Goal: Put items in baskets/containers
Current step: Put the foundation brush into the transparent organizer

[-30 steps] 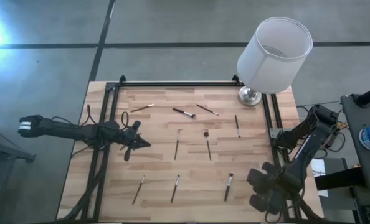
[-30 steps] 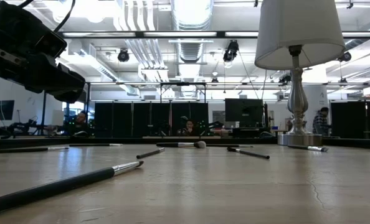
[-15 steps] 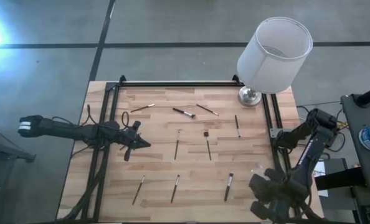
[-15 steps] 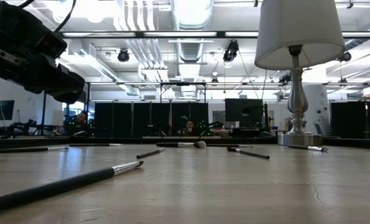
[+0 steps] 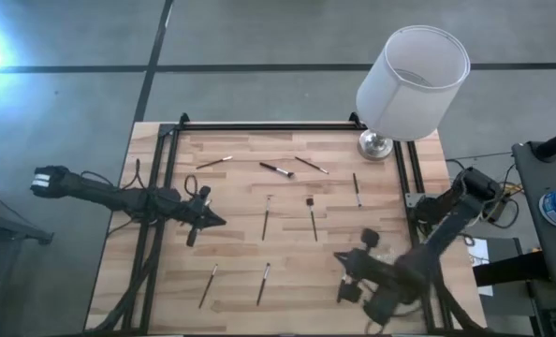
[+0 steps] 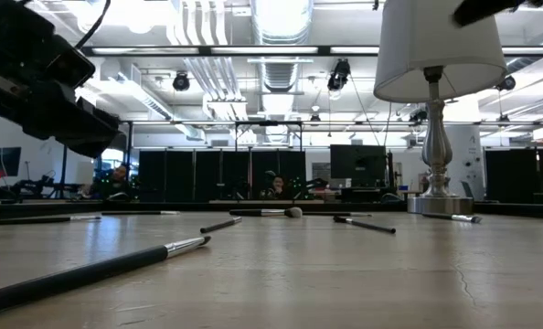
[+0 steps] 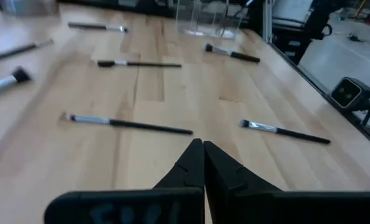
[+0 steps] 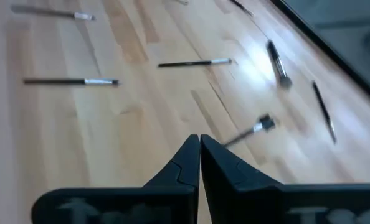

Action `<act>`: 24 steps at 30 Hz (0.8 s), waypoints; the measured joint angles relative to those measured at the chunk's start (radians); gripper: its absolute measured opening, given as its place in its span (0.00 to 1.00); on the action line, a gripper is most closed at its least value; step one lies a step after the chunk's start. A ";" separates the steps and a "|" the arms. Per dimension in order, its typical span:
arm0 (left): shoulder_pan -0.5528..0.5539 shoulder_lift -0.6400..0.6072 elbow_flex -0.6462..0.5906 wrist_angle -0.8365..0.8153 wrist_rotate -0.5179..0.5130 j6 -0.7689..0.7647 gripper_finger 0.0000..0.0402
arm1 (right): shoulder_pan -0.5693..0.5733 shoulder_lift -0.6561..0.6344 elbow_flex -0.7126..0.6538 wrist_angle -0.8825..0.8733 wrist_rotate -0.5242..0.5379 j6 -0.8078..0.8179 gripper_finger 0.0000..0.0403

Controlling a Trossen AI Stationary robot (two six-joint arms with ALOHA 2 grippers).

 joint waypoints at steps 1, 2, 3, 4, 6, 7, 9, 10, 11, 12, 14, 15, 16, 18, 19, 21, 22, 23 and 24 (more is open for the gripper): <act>-0.031 0.004 0.017 -0.024 -0.034 -0.024 0.00 | -0.026 0.003 -0.026 0.080 0.002 -0.077 0.02; -0.065 0.012 0.036 -0.064 -0.079 -0.047 0.00 | -0.052 0.004 -0.057 0.173 0.001 -0.154 0.02; -0.104 0.022 0.057 -0.112 -0.130 -0.071 0.00 | -0.077 0.004 -0.092 0.261 -0.003 -0.226 0.02; -0.146 0.036 0.078 -0.158 -0.184 -0.097 0.00 | -0.103 0.002 -0.132 0.353 -0.010 -0.293 0.02; -0.239 0.064 0.120 -0.242 -0.326 -0.162 0.00 | -0.154 -0.001 -0.214 0.568 -0.044 -0.428 0.02; -0.287 0.081 0.136 -0.268 -0.387 -0.195 0.00 | -0.176 -0.004 -0.257 0.685 -0.067 -0.498 0.02; -0.370 0.111 0.170 -0.318 -0.485 -0.256 0.00 | -0.223 -0.008 -0.338 0.917 -0.139 -0.642 0.02; -0.405 0.129 0.189 -0.339 -0.523 -0.298 0.00 | -0.247 -0.008 -0.380 1.047 -0.188 -0.710 0.02; -0.428 0.146 0.207 -0.371 -0.557 -0.345 0.00 | -0.272 -0.008 -0.420 1.168 -0.244 -0.775 0.02; -0.437 0.164 0.221 -0.419 -0.597 -0.402 0.00 | -0.300 -0.008 -0.457 1.273 -0.299 -0.831 0.02; -0.432 0.199 0.250 -0.551 -0.686 -0.528 0.00 | -0.352 -0.008 -0.520 1.454 -0.399 -0.916 0.02; -0.421 0.214 0.265 -0.616 -0.721 -0.583 0.00 | -0.379 -0.009 -0.545 1.520 -0.437 -0.946 0.02; -0.404 0.229 0.280 -0.676 -0.741 -0.629 0.00 | -0.402 -0.009 -0.566 1.573 -0.471 -0.970 0.02; -0.348 0.254 0.306 -0.767 -0.734 -0.674 0.00 | -0.444 -0.009 -0.594 1.634 -0.533 -1.005 0.02; -0.309 0.264 0.318 -0.796 -0.717 -0.675 0.00 | -0.462 -0.009 -0.600 1.642 -0.558 -1.017 0.02; -0.213 0.280 0.339 -0.815 -0.666 -0.645 0.00 | -0.494 -0.009 -0.605 1.643 -0.592 -1.037 0.02; -0.153 0.287 0.347 -0.811 -0.630 -0.611 0.00 | -0.507 -0.009 -0.606 1.643 -0.602 -1.046 0.02; -0.085 0.294 0.352 -0.802 -0.587 -0.569 0.00 | -0.519 -0.009 -0.606 1.643 -0.616 -1.053 0.02; -0.016 0.302 0.354 -0.786 -0.540 -0.522 0.00 | -0.528 -0.009 -0.606 1.641 -0.631 -1.058 0.02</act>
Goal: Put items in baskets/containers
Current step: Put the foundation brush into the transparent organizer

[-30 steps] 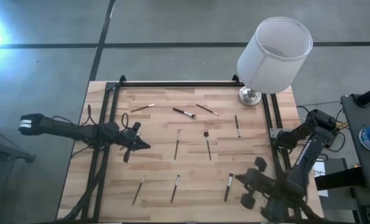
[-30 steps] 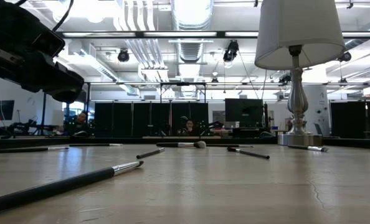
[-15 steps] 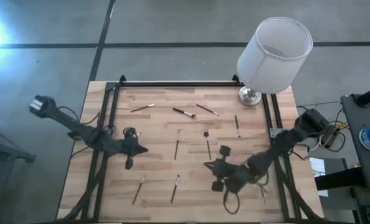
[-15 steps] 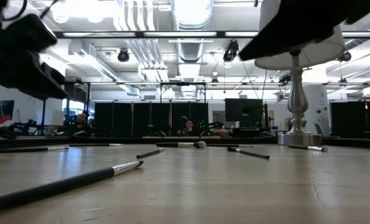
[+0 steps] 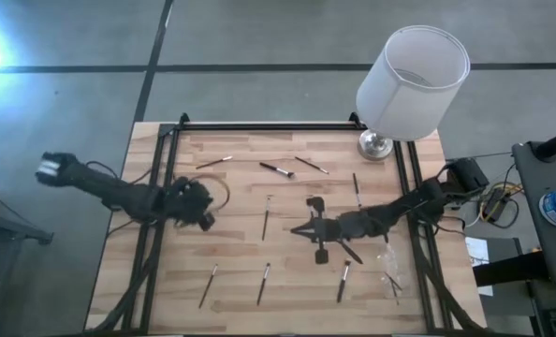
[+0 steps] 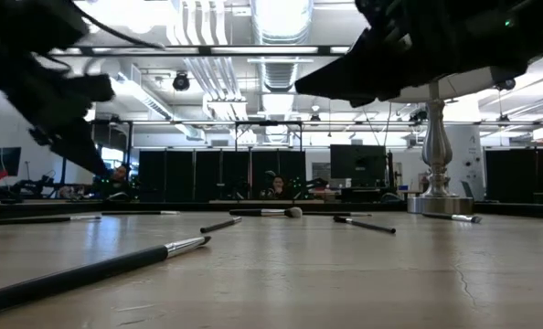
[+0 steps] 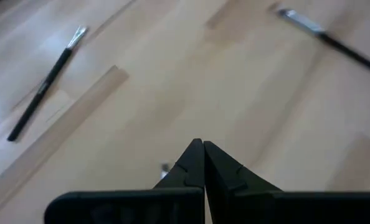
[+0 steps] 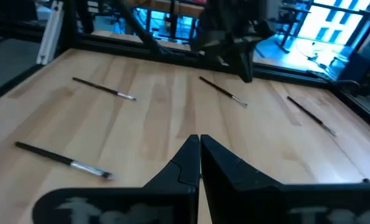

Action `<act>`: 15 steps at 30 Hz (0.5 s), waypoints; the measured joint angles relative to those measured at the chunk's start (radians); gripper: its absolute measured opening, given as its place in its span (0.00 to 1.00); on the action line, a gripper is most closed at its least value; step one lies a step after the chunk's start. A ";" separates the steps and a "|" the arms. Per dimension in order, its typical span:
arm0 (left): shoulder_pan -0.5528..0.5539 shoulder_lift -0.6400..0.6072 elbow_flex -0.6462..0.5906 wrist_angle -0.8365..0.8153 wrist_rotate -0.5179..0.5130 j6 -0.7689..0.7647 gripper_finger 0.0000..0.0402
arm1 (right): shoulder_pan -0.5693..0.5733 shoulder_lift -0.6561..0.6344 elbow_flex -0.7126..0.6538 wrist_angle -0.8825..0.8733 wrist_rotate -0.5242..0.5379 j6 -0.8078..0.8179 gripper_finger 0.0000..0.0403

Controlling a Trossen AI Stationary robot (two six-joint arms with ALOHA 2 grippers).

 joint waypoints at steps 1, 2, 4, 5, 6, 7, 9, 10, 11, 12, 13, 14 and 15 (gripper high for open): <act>0.070 0.007 -0.001 0.025 0.053 0.048 0.00 | -0.006 0.000 0.000 -0.006 -0.013 -0.001 0.02; 0.141 0.014 -0.004 0.057 0.112 0.090 0.00 | -0.010 0.000 0.000 -0.012 -0.028 -0.005 0.02; 0.266 0.036 -0.009 0.096 0.231 0.156 0.00 | -0.013 0.000 -0.002 -0.021 -0.043 -0.020 0.02; 0.315 0.049 -0.009 0.096 0.268 0.173 0.00 | -0.013 0.000 -0.004 -0.021 -0.044 -0.028 0.02; 0.350 0.062 -0.011 0.095 0.281 0.186 0.00 | -0.013 0.000 -0.006 -0.021 -0.044 -0.035 0.02; 0.372 0.073 -0.013 0.093 0.282 0.194 0.01 | -0.012 0.000 -0.009 -0.021 -0.044 -0.041 0.02; 0.389 0.095 -0.015 0.095 0.282 0.207 0.04 | -0.012 0.000 -0.016 -0.022 -0.059 -0.045 0.02; 0.389 0.105 -0.016 0.095 0.284 0.207 0.05 | -0.012 0.000 -0.017 -0.022 -0.064 -0.045 0.02; 0.385 0.115 -0.016 0.096 0.286 0.202 0.08 | -0.012 0.000 -0.018 -0.021 -0.067 -0.046 0.02; 0.379 0.125 -0.017 0.096 0.287 0.194 0.10 | -0.012 0.000 -0.019 -0.020 -0.067 -0.049 0.02; 0.373 0.134 -0.018 0.096 0.288 0.186 0.12 | -0.012 0.000 -0.019 -0.021 -0.067 -0.050 0.02; 0.367 0.142 -0.019 0.096 0.290 0.177 0.15 | -0.012 0.000 -0.019 -0.021 -0.067 -0.050 0.02; 0.360 0.150 -0.020 0.097 0.296 0.172 0.17 | -0.012 0.000 -0.019 -0.020 -0.067 -0.049 0.02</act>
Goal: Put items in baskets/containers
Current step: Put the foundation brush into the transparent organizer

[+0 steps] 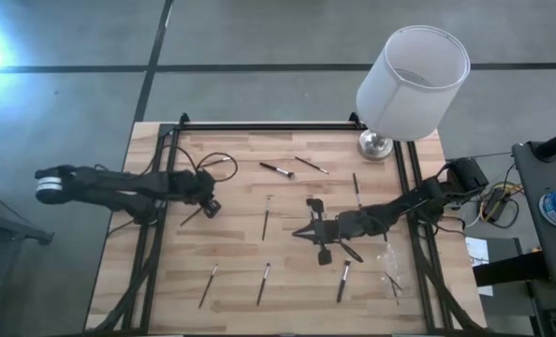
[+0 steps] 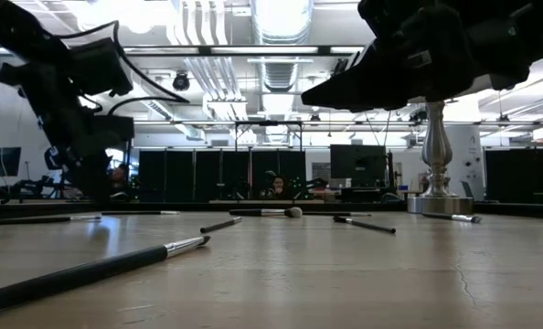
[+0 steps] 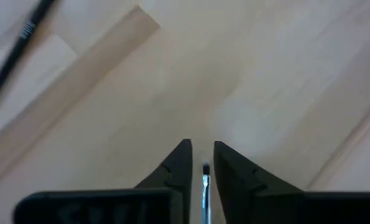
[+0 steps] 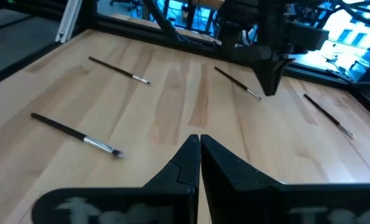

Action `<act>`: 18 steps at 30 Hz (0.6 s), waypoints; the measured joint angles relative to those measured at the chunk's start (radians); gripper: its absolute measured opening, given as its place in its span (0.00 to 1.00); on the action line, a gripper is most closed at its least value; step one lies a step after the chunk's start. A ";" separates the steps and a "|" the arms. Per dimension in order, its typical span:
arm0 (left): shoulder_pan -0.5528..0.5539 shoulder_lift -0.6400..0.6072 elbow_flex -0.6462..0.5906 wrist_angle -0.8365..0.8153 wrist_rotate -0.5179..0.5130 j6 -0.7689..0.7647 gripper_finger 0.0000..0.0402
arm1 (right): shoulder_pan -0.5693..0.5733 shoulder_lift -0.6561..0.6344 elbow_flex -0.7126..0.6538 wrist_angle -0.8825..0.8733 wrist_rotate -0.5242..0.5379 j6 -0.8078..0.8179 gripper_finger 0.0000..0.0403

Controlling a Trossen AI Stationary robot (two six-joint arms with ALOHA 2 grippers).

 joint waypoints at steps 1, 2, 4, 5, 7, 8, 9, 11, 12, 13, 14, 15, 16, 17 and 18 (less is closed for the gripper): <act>-0.006 0.010 0.000 0.001 0.003 -0.006 0.19 | 0.000 0.000 0.000 0.002 0.000 0.001 0.02; -0.013 0.019 -0.001 0.001 0.004 -0.007 0.20 | 0.000 0.000 0.000 0.005 0.000 0.001 0.02; -0.027 0.037 -0.002 0.001 0.004 -0.012 0.23 | 0.001 0.000 0.001 0.005 0.000 0.005 0.02; -0.032 0.045 -0.002 0.001 0.002 -0.012 0.24 | 0.001 0.000 0.002 0.005 0.000 0.012 0.02; -0.038 0.064 -0.002 0.002 -0.006 -0.012 0.25 | 0.000 -0.001 0.003 0.006 0.000 0.028 0.02; -0.038 0.073 -0.002 0.002 -0.007 -0.012 0.25 | 0.000 -0.001 0.003 0.006 0.000 0.028 0.02; -0.038 0.083 -0.002 0.003 -0.013 -0.012 0.25 | 0.001 -0.001 0.003 0.006 0.000 0.029 0.02; -0.040 0.105 -0.001 0.007 -0.029 -0.012 0.24 | 0.001 -0.001 0.003 0.006 0.000 0.046 0.02; -0.040 0.117 0.000 0.008 -0.037 -0.011 0.23 | 0.001 -0.001 0.003 0.006 0.000 0.056 0.02; -0.040 0.127 0.000 0.011 -0.047 -0.009 0.22 | 0.001 -0.001 0.003 0.006 0.000 0.062 0.02; -0.040 0.136 0.000 0.017 -0.053 -0.004 0.20 | 0.001 -0.001 0.003 0.006 0.000 0.065 0.02; -0.040 0.145 0.000 0.024 -0.056 0.003 0.17 | 0.001 -0.001 0.003 0.006 0.000 0.069 0.02; -0.039 0.151 0.000 0.030 -0.057 0.008 0.14 | 0.002 -0.001 0.003 0.006 0.001 0.072 0.02; -0.039 0.158 0.000 0.036 -0.057 0.013 0.11 | 0.002 -0.001 0.003 0.006 0.000 0.073 0.02; -0.039 0.163 -0.001 0.042 -0.059 0.016 0.07 | 0.003 -0.001 0.003 0.006 0.000 0.073 0.02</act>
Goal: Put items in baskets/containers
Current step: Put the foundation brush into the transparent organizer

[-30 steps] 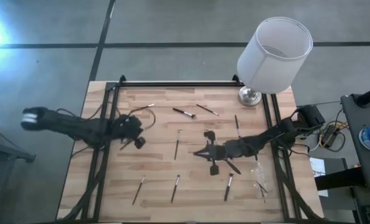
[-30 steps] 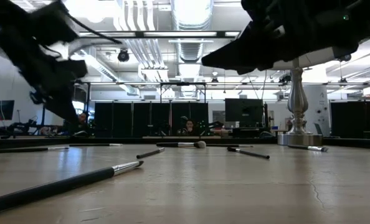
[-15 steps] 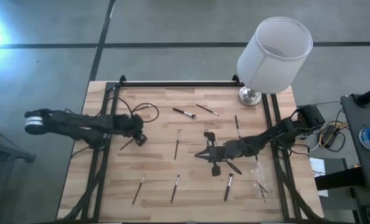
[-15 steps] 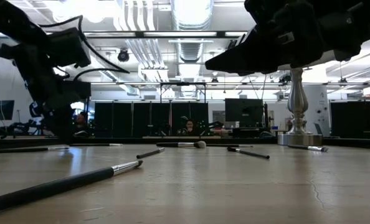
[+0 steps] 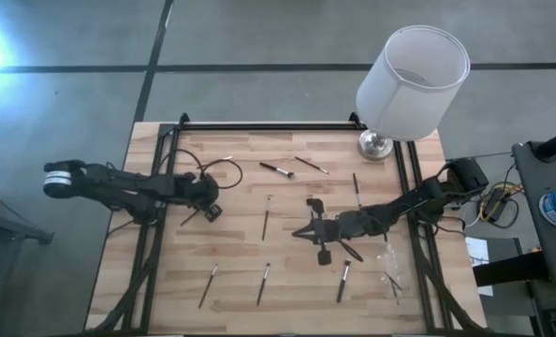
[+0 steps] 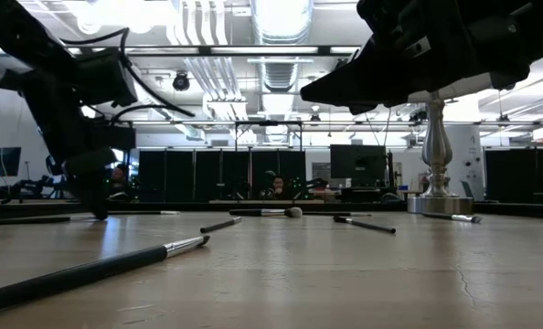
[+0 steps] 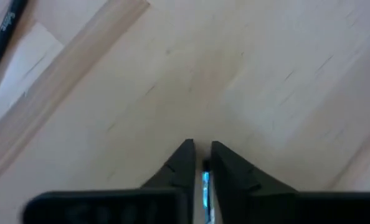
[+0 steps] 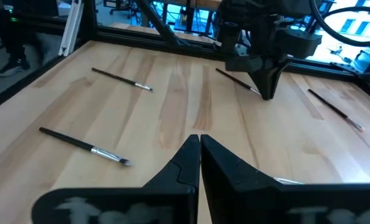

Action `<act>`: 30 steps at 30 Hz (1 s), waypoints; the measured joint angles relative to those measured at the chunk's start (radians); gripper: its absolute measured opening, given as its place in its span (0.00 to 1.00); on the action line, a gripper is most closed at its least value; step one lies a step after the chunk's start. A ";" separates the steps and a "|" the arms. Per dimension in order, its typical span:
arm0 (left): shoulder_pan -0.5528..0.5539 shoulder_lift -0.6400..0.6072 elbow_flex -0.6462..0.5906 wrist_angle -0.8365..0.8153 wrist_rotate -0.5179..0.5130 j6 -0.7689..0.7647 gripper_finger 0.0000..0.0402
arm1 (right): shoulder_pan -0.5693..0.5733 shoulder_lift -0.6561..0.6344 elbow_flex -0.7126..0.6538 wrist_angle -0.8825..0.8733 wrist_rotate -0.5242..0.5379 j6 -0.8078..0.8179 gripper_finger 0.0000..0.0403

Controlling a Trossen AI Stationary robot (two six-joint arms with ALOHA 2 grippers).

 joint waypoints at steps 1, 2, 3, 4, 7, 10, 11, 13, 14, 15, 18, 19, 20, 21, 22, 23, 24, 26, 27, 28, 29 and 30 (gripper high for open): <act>0.001 0.005 0.000 0.003 -0.002 0.000 0.04 | 0.000 0.000 0.000 0.000 0.000 0.000 0.02; 0.001 0.010 0.000 0.003 -0.003 0.001 0.02 | 0.001 0.000 0.000 0.000 0.001 0.004 0.02; 0.001 0.014 0.000 0.003 -0.002 0.004 0.01 | 0.002 0.000 0.000 0.001 0.002 0.004 0.02; 0.001 0.017 0.000 0.003 0.000 0.007 0.01 | 0.002 0.000 0.000 0.001 0.002 0.004 0.02; 0.002 0.013 0.000 0.002 0.008 0.008 0.00 | 0.003 0.000 0.000 0.002 0.002 0.008 0.02; 0.002 -0.013 0.002 -0.002 0.013 0.008 0.00 | 0.003 0.000 0.000 0.002 0.003 0.012 0.02; 0.002 -0.024 0.004 -0.010 0.017 0.008 0.00 | 0.003 0.000 0.000 0.002 0.003 0.016 0.02; 0.002 -0.043 0.010 -0.030 0.028 0.007 0.00 | 0.003 0.000 0.000 0.002 0.003 0.029 0.02; 0.001 -0.051 0.011 -0.046 0.034 0.000 0.00 | 0.003 0.000 0.000 0.002 0.003 0.030 0.02; 0.000 -0.060 0.012 -0.067 0.040 -0.004 0.00 | 0.003 0.000 0.000 0.002 0.003 0.030 0.02; -0.001 -0.074 0.013 -0.089 0.061 -0.019 0.00 | 0.005 0.000 0.000 0.003 0.004 0.034 0.02; -0.001 -0.075 0.013 -0.089 0.063 -0.028 0.00 | 0.005 0.000 0.000 0.003 0.004 0.035 0.02; -0.001 -0.075 0.014 -0.091 0.063 -0.035 0.00 | 0.005 0.000 0.000 0.003 0.005 0.036 0.02; -0.001 -0.072 0.015 -0.091 0.064 -0.038 0.00 | 0.005 0.000 0.000 0.004 0.006 0.037 0.02; -0.001 -0.071 0.016 -0.093 0.064 -0.039 0.00 | 0.005 0.000 0.000 0.004 0.007 0.037 0.02; -0.001 -0.069 0.017 -0.093 0.065 -0.039 0.00 | 0.005 0.000 0.000 0.004 0.007 0.037 0.02; -0.001 -0.067 0.018 -0.094 0.065 -0.039 0.00 | 0.005 0.000 0.000 0.004 0.008 0.037 0.02; -0.001 -0.065 0.022 -0.098 0.068 -0.048 0.00 | 0.005 0.000 0.000 0.004 0.008 0.037 0.02; -0.001 -0.065 0.024 -0.104 0.071 -0.052 0.00 | 0.005 0.000 0.000 0.004 0.008 0.037 0.02; -0.001 -0.065 0.027 -0.109 0.077 -0.059 0.01 | 0.005 0.000 0.000 0.004 0.008 0.037 0.02; -0.001 -0.065 0.031 -0.118 0.083 -0.069 0.02 | 0.005 0.000 0.000 0.004 0.008 0.037 0.02; -0.001 -0.065 0.034 -0.125 0.088 -0.081 0.04 | 0.005 0.000 0.000 0.004 0.008 0.037 0.02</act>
